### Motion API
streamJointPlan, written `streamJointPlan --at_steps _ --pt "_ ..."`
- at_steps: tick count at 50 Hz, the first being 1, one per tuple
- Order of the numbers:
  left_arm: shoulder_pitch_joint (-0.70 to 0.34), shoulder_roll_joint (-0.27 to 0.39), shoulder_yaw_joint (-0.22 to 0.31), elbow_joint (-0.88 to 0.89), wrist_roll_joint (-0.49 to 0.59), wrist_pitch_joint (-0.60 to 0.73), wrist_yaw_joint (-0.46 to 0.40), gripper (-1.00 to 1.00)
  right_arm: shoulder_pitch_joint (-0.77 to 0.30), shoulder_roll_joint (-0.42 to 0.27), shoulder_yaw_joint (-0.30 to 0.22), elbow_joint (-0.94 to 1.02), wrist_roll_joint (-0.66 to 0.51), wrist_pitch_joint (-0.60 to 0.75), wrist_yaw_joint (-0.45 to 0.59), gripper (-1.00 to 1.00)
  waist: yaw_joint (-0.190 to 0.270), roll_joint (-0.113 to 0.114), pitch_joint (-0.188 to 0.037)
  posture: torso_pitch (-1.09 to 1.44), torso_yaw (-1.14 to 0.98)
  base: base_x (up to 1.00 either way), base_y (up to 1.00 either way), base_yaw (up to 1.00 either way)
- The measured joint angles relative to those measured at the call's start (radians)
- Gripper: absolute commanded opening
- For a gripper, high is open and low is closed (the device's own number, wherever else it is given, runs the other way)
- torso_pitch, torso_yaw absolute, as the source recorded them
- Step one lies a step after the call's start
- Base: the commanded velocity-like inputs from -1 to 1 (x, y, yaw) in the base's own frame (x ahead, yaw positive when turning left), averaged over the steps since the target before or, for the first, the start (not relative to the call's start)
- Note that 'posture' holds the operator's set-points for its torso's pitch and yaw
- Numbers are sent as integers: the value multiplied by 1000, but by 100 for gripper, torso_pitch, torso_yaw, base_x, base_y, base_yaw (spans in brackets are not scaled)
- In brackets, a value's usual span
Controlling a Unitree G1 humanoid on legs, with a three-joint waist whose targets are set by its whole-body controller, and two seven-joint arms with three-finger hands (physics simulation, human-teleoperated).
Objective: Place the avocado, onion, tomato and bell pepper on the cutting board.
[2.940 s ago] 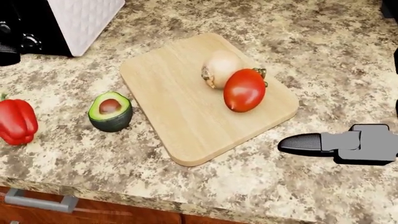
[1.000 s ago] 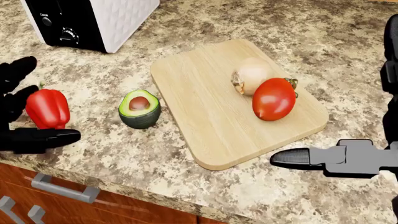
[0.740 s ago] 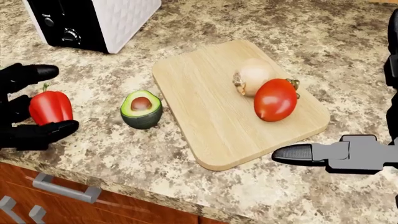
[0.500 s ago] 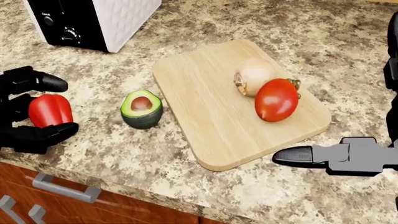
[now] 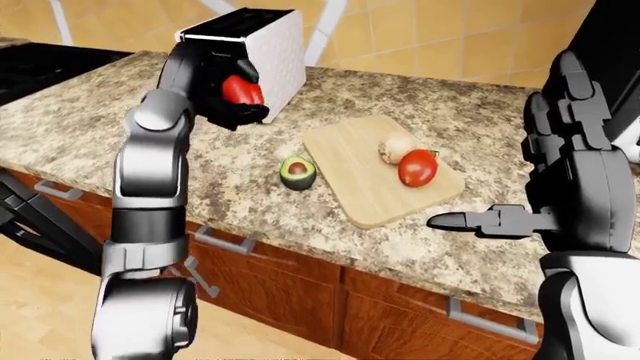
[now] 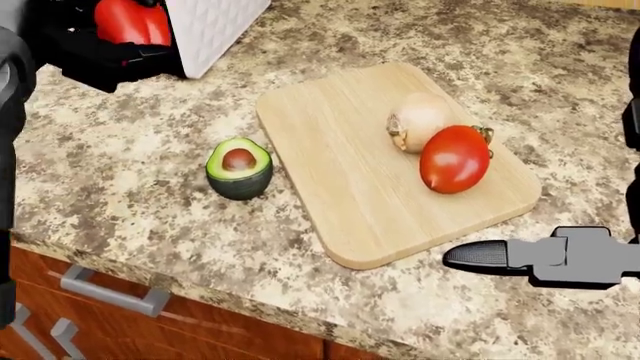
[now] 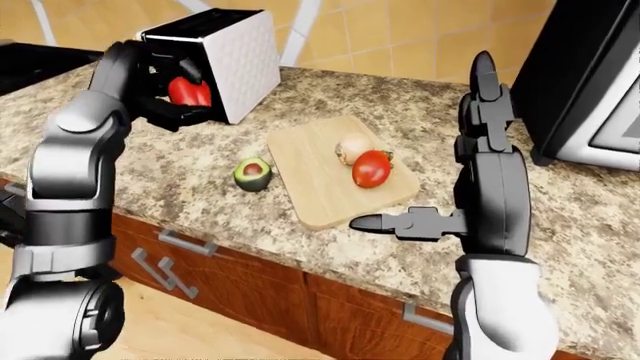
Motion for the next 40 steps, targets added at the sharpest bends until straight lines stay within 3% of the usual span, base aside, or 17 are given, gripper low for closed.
streamJointPlan --at_steps 5,18,29,40 --pt "-137 -31 -24 192 6 -97 3 -62 -2 -9 13 0 2 8 -15 100 -2 -3 1 0 38 0 0 0" --pt "-314 -96 -53 524 20 -278 3 -65 10 -5 -8 3 13 -4 -27 100 -4 -13 6 0 38 0 0 0" --pt "-376 -171 -78 700 38 -392 2 -65 7 -5 -13 2 13 -8 -28 100 -3 -22 5 0 38 0 0 0" --pt "-364 -236 -99 734 74 -430 -17 -63 14 1 -13 1 11 -16 -26 100 -3 -26 5 0 38 0 0 0"
